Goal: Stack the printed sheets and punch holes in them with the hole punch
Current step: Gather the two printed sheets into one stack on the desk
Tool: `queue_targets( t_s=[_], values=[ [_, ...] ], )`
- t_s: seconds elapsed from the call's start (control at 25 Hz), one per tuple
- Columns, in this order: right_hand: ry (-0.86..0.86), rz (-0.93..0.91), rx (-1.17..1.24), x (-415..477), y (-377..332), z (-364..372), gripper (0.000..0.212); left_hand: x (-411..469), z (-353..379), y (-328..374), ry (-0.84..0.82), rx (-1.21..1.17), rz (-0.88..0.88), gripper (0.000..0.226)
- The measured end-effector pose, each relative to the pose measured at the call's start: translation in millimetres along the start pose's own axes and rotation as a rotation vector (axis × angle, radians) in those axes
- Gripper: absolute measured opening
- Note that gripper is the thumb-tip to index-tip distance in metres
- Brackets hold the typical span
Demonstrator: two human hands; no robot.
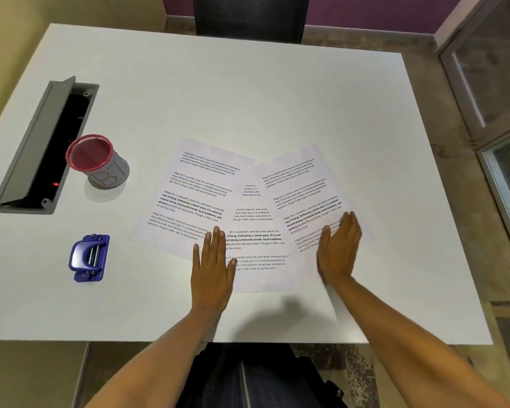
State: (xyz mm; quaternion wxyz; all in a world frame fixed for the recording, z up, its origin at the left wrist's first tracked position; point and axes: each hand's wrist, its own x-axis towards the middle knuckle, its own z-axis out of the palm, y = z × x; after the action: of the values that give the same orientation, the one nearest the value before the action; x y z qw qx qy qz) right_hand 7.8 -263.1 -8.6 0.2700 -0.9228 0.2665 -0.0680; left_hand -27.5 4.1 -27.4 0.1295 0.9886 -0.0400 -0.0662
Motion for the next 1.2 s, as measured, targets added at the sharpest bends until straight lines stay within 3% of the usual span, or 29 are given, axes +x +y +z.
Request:
queue_targets(
  t_s=[0.28, 0.44, 0.72, 1.04, 1.2],
  values=[
    [-0.148, 0.109, 0.054, 42.3, 20.2, -18.9, 0.083, 1.0, 1.6, -0.5, -0.010, 0.009, -0.006, 0.062],
    [-0.191, 0.037, -0.071, 20.4, 21.1, -11.2, 0.081, 1.5, 0.3, -0.3, -0.011, -0.002, -0.007, 0.062],
    [-0.239, 0.066, -0.120, -51.0, -2.7, 8.7, 0.080, 1.1, 0.1, -0.2, -0.012, -0.026, -0.001, 0.065],
    [-0.185, 0.078, -0.168, -93.2, -50.3, 25.1, 0.070, -0.6, -1.0, -2.3, -0.005, -0.036, 0.030, 0.063],
    [-0.110, 0.266, -0.017, -85.8, -68.8, 24.4, 0.068, 0.0, 0.8, -2.9, 0.002, -0.045, 0.028, 0.060]
  ],
)
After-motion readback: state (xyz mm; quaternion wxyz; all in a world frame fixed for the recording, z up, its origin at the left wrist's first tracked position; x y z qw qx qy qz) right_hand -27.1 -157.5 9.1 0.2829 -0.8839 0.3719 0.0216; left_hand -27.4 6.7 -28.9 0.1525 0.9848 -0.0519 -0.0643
